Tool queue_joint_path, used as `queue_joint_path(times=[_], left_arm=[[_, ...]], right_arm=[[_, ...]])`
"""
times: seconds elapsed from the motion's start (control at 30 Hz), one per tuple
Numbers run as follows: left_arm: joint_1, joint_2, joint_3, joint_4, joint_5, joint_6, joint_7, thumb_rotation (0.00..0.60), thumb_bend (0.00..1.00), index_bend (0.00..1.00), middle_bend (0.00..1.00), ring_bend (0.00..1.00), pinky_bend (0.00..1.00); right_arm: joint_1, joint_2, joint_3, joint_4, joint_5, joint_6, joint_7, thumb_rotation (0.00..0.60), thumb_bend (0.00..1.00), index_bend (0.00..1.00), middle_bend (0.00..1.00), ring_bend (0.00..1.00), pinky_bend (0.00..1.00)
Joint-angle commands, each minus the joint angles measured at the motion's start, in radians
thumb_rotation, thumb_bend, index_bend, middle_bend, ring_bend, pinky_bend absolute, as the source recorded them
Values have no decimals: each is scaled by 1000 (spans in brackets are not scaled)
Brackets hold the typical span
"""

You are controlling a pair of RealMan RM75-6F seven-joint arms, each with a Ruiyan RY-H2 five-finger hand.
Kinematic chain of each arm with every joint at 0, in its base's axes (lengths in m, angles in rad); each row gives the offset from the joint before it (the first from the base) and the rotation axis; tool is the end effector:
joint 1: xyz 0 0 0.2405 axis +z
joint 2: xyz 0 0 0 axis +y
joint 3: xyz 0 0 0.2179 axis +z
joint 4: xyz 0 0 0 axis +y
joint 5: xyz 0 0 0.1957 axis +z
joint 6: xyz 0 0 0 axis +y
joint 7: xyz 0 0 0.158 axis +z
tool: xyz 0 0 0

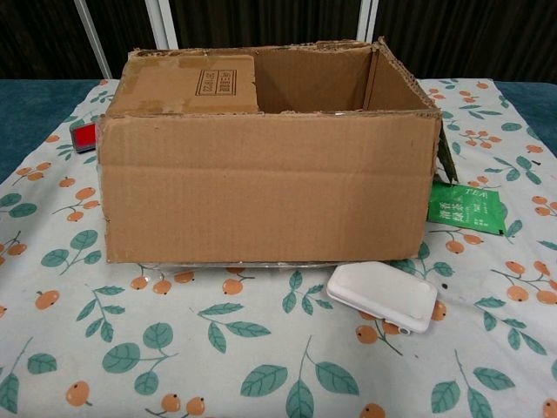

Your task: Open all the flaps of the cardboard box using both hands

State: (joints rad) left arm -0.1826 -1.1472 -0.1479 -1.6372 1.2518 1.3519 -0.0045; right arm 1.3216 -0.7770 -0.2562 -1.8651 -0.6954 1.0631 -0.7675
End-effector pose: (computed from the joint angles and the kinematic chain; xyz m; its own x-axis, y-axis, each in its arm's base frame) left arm -0.2767 0.2333 0.1535 0.2877 0.0076 0.9577 0.9492 0.1310 -0.2862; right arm -0.0838 -0.3765 0.1984 0.9452 0.0730 0.3181 -0.2954 -0.2236 0.9289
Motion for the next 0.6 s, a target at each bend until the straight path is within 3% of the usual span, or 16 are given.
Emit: queue_joint_path(times=[0.03,0.17,0.33,0.5,0.6], left_arm=[[-1,-6,-2,7,1,6,10,600,173,0,0,0,0],[-8,-9,-1,11,16,13,36,600,170,0,0,0,0],[-34,13,1,-26,51,3,98,600,171,0,0,0,0],[-77,54,-22,-93,69,-25,149,600,170,0,0,0,0],[-125,94,-50,-149,66,-70,196,600,171,0,0,0,0]], right_arm=[[-224,-44,39,-70,-72,260,171,600,385,110,157,149,247],[-380,-90,45,-81,-141,421,290,600,352,29,62,81,237],[-578,-167,52,-52,-195,604,405,600,349,4,11,33,230],[-716,-231,60,8,-244,709,494,600,336,0,0,0,226],[-791,-279,53,103,-306,754,541,600,332,0,0,0,226]])
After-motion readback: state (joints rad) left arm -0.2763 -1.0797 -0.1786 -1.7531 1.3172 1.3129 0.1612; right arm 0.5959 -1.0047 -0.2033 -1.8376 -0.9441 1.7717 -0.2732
